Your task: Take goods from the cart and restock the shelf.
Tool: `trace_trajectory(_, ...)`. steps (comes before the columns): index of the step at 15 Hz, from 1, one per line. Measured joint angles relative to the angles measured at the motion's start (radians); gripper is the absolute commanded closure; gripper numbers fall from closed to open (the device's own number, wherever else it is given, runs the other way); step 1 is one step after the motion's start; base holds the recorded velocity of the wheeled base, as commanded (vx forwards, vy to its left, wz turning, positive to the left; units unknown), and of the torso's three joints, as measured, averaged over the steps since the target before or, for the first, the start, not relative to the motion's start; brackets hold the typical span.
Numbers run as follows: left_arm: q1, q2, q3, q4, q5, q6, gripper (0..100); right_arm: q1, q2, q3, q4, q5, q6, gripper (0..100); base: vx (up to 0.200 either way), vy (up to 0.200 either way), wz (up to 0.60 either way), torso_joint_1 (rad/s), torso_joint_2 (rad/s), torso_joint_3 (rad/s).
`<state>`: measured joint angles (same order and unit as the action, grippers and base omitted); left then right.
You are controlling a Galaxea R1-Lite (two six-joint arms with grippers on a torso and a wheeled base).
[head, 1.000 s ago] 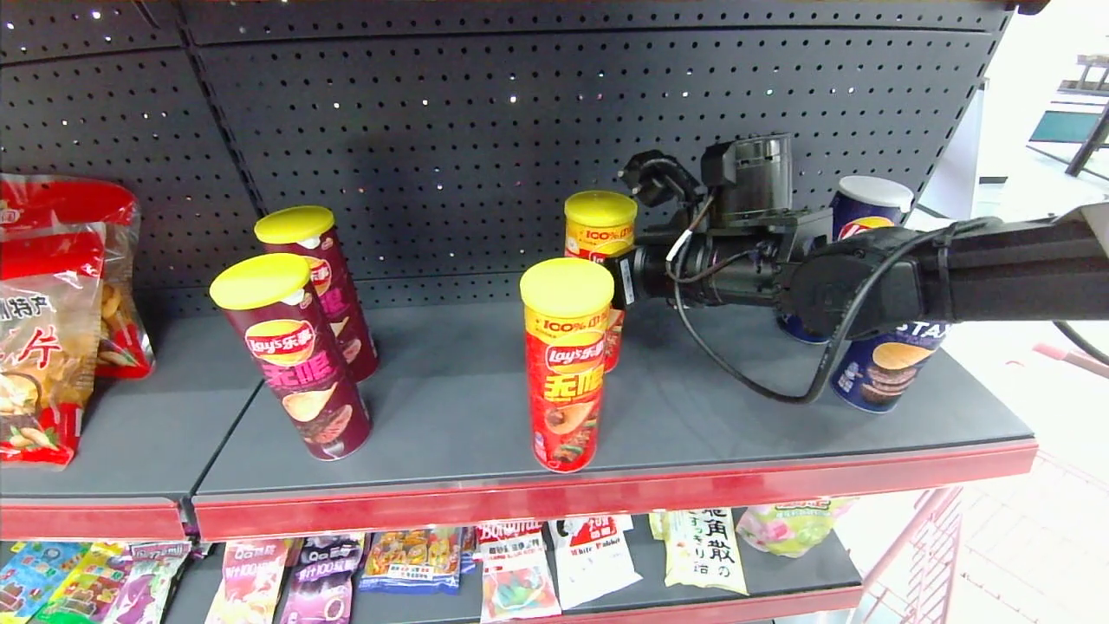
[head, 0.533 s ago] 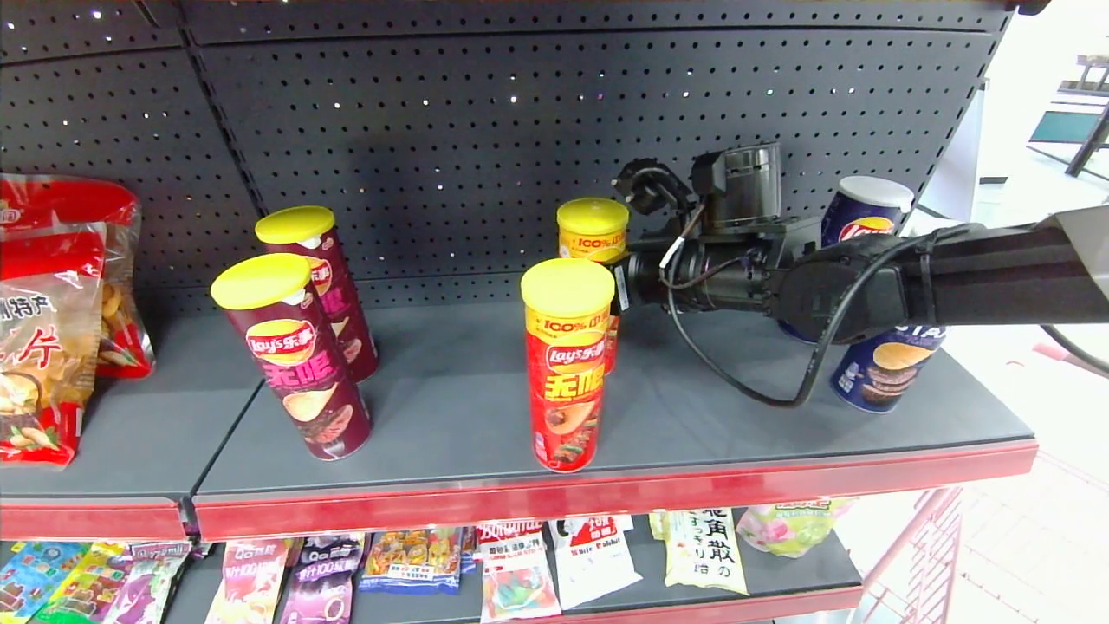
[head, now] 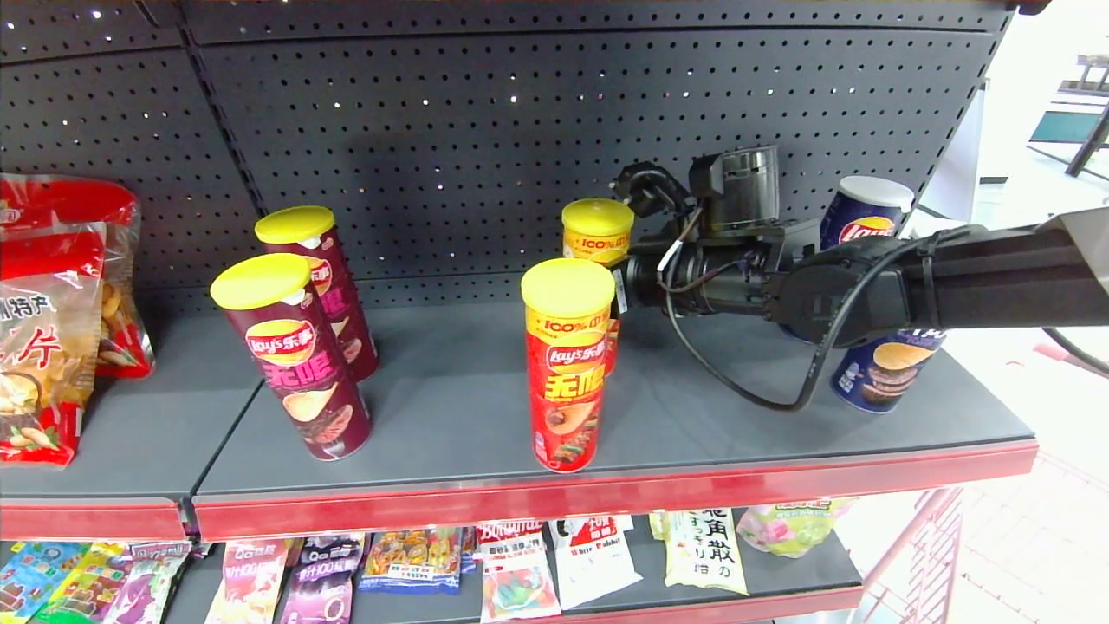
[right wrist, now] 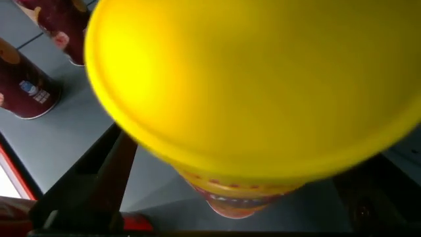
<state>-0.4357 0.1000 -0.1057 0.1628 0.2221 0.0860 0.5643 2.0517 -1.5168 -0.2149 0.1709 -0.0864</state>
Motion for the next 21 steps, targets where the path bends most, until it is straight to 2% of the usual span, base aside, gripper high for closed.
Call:
trace_trajectory(10,-0.001,0.002,0.000,0.000,-0.009,-0.001,0,-0.015,-0.190,0.216,0.003,-0.048,0.023,0,0.000,0.000,0.00,0.000,0.00,0.000)
trace_trajectory(17,-0.001,0.001,0.000,0.000,-0.009,-0.002,0,-0.046,-0.302,0.394,0.004,-0.138,0.022,0,0.000,0.000,0.00,0.000,0.00,0.000)
trace_trajectory(21,-0.001,0.013,0.000,0.000,-0.009,0.000,0,-0.050,-0.403,0.545,0.003,-0.175,0.022,0,0.000,0.000,0.00,0.000,0.00,0.000)
